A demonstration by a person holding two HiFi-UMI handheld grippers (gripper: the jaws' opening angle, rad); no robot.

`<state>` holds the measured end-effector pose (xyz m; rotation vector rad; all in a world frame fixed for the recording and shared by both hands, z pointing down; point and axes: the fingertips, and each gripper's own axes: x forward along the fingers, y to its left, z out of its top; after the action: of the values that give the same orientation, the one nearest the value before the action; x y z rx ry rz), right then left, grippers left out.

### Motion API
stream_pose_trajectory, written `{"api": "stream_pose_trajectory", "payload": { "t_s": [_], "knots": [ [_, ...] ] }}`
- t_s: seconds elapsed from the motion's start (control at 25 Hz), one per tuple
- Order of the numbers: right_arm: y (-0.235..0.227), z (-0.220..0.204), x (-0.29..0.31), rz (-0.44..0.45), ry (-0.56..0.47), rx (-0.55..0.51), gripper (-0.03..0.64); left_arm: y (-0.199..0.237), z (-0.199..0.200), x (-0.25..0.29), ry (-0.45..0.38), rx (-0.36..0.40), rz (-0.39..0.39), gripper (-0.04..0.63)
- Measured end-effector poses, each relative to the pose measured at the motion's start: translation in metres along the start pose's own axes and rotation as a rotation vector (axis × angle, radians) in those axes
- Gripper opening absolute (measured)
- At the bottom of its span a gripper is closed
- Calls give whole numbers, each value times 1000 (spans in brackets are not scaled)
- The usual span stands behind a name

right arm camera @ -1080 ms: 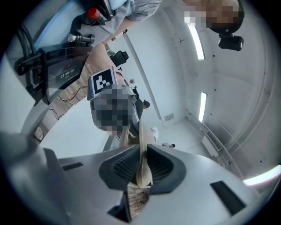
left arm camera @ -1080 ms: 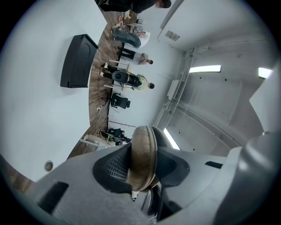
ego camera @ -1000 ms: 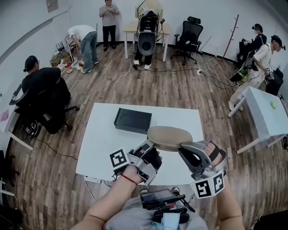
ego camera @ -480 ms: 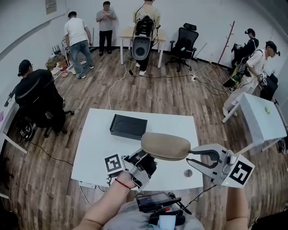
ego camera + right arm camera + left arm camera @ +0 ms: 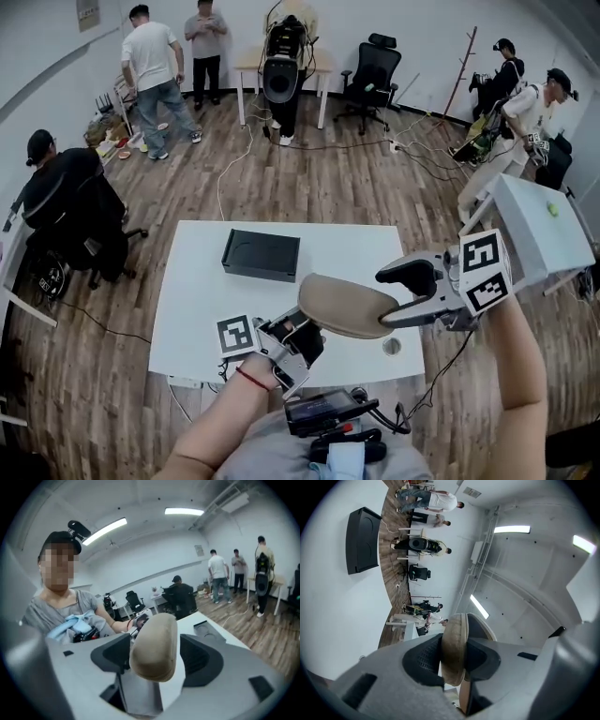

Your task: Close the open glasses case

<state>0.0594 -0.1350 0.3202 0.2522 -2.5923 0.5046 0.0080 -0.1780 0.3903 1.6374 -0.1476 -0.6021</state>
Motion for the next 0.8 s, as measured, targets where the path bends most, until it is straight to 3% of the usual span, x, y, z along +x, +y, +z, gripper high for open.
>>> {"api": "stream_pose_trajectory", "payload": {
  "t_s": [0.12, 0.4, 0.48, 0.68, 0.8],
  "knots": [
    [7, -11, 10, 117, 71, 93, 305, -3, -6, 2, 46, 17, -2, 92],
    [12, -21, 14, 257, 22, 301, 304, 0, -17, 3, 61, -5, 11, 92],
    [10, -27, 16, 229, 37, 274, 304, 6, -17, 3, 45, -10, 23, 92],
    [-3, -35, 28, 11, 74, 107, 304, 22, -5, -9, -25, -19, 66, 91],
    [-2, -39, 26, -41, 78, 61, 304, 21, -7, -9, -46, -29, 62, 91]
  ]
}}
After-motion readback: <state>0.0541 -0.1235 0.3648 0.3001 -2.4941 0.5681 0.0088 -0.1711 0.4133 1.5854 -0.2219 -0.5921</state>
